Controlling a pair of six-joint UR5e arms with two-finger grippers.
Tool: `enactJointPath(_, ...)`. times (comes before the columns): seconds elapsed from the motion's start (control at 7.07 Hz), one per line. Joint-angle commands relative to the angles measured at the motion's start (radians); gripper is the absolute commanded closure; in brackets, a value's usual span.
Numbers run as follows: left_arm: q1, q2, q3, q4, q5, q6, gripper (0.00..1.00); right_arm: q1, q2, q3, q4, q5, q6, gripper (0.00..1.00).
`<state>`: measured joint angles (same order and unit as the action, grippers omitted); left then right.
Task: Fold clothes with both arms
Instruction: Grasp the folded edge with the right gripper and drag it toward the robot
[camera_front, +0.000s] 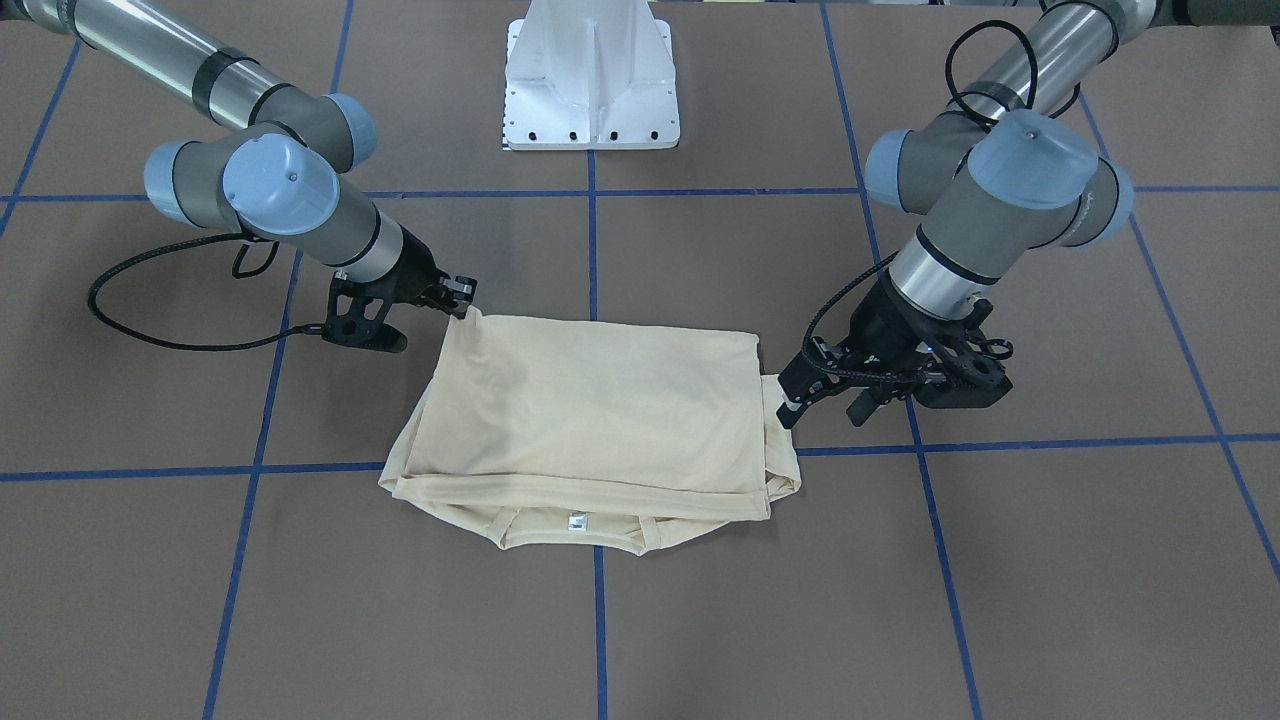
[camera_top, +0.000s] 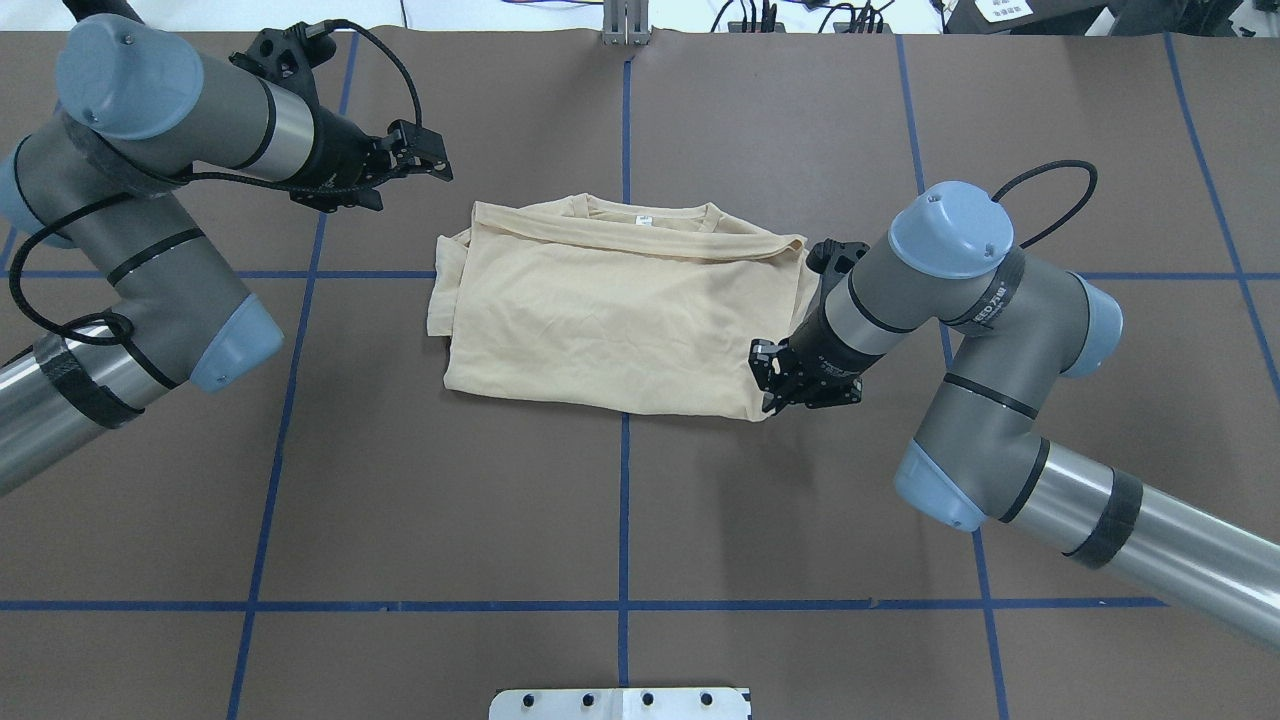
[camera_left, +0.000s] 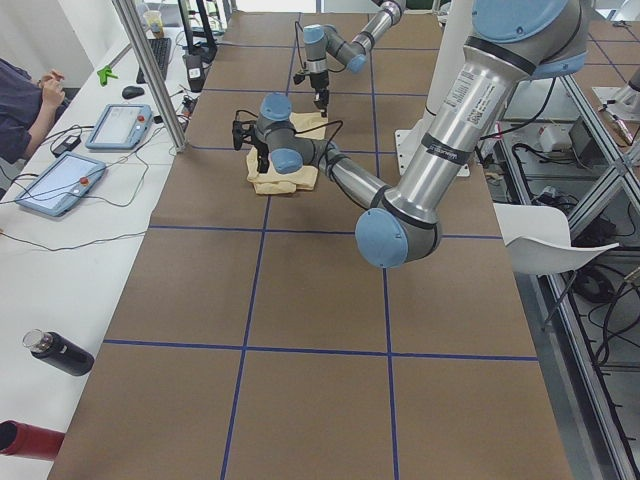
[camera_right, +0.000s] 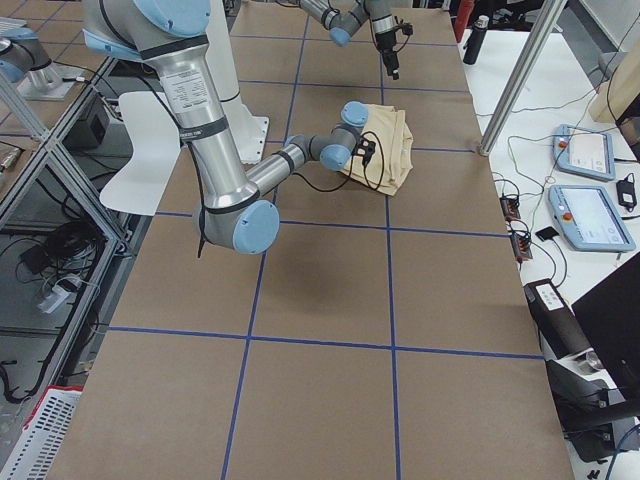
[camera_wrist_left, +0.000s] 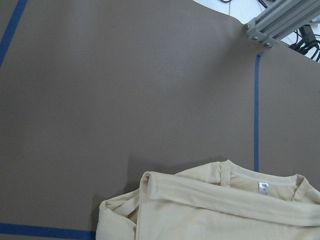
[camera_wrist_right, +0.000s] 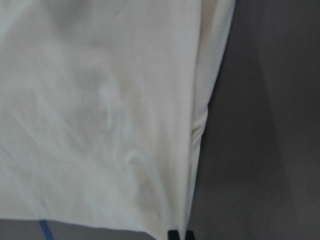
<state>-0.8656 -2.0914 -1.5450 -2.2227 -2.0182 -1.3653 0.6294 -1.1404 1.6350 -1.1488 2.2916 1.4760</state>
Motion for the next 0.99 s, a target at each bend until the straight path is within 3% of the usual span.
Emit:
enactJointPath(0.0, -0.001, 0.004, -0.003, 0.000, -0.001, 0.000, 0.01, -0.089, -0.012, 0.061, -0.014, 0.065, 0.009, 1.00)
enactJointPath(0.28, -0.001, 0.031, -0.033, 0.000, 0.001, 0.000, 0.01, -0.195, 0.007, 0.069, 0.000, 0.074, 0.098, 1.00)
enactJointPath(0.71, -0.001, 0.071, -0.038, -0.003, 0.001, 0.002, 0.01, -0.348, 0.118, 0.065, -0.002, 0.071, 0.307, 1.00)
enactJointPath(0.85, -0.001, 0.076, -0.037, -0.003, 0.001, 0.002, 0.01, -0.353, 0.129, 0.060, 0.000, 0.074, 0.340, 0.94)
